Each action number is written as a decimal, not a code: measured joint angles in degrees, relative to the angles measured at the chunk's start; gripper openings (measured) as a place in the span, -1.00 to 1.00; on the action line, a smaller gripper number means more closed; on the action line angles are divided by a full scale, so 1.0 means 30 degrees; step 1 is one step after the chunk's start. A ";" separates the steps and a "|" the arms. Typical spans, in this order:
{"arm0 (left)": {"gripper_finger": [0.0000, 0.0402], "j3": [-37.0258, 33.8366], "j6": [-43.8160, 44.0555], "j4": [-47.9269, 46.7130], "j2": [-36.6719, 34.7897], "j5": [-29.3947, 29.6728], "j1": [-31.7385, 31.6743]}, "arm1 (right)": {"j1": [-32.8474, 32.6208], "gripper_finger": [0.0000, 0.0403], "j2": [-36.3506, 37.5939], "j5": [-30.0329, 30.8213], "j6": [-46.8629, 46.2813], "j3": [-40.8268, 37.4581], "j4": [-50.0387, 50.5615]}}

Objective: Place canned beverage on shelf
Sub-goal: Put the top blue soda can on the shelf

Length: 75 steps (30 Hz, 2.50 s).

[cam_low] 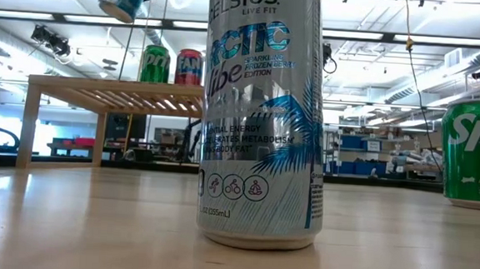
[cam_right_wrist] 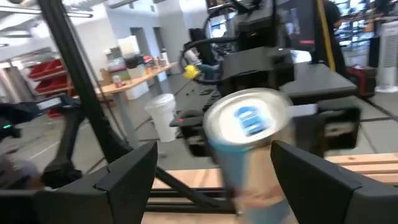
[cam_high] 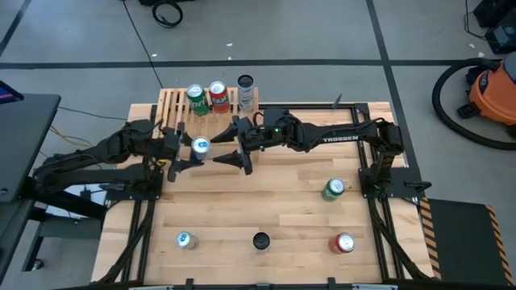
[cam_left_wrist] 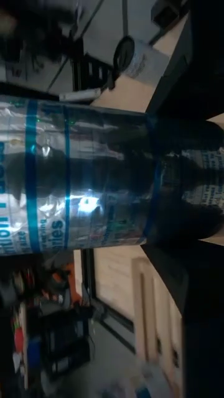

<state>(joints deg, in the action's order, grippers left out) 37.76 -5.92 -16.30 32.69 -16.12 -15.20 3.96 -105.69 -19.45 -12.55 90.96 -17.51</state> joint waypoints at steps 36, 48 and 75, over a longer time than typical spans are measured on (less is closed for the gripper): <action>0.29 -0.6119 0.1425 0.4853 -0.6164 1.5721 -0.0040 | -0.3081 0.58 0.6560 0.5196 0.3751 0.0007 0.9745; 0.29 -0.8763 -0.0667 0.8794 -0.6156 2.1290 -0.0039 | -0.3569 0.58 0.6543 0.5302 0.3751 0.0000 1.0185; 0.29 -0.8983 0.0248 1.1086 -0.3829 1.7056 -0.7131 | -0.3569 0.58 0.6543 0.7054 0.3751 0.0007 1.0455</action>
<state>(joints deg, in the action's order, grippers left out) 10.81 -5.18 16.96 21.20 35.05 -36.59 -6.74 -86.06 1.72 -1.30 90.98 13.85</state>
